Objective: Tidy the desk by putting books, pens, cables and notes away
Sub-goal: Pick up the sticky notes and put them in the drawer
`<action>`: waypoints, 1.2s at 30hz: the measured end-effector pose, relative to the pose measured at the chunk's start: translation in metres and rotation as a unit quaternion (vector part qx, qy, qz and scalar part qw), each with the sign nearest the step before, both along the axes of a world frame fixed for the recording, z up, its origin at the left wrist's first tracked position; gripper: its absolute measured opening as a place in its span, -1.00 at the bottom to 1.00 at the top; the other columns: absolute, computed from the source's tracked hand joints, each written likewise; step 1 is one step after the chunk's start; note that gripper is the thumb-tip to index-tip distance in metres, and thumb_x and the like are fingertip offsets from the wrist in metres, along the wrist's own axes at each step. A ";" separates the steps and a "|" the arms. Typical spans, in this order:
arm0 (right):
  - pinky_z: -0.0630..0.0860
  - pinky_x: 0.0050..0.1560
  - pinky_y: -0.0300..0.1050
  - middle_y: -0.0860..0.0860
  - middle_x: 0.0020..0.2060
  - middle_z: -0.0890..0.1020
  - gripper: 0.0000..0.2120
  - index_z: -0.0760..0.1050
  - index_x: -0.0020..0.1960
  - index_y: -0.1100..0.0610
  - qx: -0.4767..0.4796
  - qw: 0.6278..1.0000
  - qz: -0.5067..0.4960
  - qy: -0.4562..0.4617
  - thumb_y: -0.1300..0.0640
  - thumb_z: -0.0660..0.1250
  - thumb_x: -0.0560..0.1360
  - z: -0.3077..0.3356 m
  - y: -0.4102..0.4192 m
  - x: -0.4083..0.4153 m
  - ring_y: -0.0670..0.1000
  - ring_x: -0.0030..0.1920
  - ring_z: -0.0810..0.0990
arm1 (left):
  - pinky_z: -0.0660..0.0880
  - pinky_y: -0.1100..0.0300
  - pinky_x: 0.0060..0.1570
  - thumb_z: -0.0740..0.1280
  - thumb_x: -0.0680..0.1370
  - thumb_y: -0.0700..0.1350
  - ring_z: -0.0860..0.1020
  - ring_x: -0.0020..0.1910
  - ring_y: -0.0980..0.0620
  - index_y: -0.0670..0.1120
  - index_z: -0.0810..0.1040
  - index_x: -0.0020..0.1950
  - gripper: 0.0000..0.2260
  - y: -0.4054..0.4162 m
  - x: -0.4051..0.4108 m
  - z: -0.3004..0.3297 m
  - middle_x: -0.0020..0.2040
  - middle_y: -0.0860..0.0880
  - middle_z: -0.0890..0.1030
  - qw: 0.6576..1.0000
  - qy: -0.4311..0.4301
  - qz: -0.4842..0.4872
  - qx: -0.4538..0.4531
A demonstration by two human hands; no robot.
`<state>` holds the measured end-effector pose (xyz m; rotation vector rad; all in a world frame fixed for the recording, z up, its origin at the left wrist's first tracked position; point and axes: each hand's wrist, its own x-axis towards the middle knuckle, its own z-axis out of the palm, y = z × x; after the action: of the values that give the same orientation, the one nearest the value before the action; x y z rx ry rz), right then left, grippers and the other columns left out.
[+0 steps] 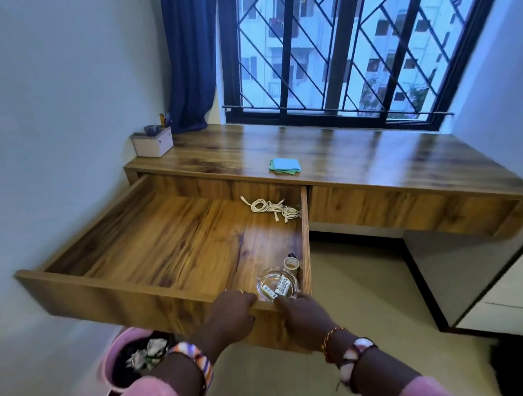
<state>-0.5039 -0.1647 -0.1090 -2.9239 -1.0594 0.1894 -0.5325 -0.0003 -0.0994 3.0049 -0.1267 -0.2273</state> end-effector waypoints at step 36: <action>0.46 -0.16 -0.37 -0.08 -0.17 0.66 -0.78 0.63 -0.01 0.09 0.289 0.930 0.115 0.198 0.30 0.28 0.45 0.064 -0.076 0.389 -0.22 -0.17 0.59 | 0.48 0.13 0.08 0.25 0.56 -0.01 0.52 0.11 0.09 0.00 0.50 0.25 -0.73 -0.057 0.313 0.087 0.18 0.04 0.57 0.973 0.067 0.181 -0.125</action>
<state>-0.1144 -0.2408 -0.0450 -2.1243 -1.1394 0.3768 -0.2195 -0.0577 -0.0125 2.6886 0.3734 -0.3442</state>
